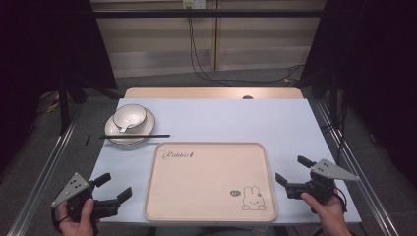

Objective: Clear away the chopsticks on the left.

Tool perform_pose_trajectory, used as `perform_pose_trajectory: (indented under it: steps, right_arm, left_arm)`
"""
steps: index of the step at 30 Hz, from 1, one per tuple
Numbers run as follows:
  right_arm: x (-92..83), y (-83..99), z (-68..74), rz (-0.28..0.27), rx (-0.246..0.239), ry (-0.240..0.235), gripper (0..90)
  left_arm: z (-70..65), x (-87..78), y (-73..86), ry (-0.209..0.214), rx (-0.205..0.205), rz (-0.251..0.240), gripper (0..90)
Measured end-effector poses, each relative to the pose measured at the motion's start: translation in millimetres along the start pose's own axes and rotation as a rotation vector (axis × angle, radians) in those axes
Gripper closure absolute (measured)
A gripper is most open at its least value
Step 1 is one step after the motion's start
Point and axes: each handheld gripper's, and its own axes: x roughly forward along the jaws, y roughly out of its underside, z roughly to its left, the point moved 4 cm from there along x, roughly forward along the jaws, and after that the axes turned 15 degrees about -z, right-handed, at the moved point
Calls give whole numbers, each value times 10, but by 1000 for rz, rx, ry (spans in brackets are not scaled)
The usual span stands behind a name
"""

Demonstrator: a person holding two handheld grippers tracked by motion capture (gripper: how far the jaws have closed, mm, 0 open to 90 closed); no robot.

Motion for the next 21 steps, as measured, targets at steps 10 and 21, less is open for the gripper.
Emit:
perform_pose_trajectory:
  steps: [10, 21]
  right_arm:
    - [-9, -9, -2, -4, -9, 6, 3]
    - [-10, -18, 16, -8, -10, 1, 4]
  left_arm:
    - [-27, 10, -12, 9, 1, 9, 17]
    - [14, 26, -176, 31, 60, 29, 45]
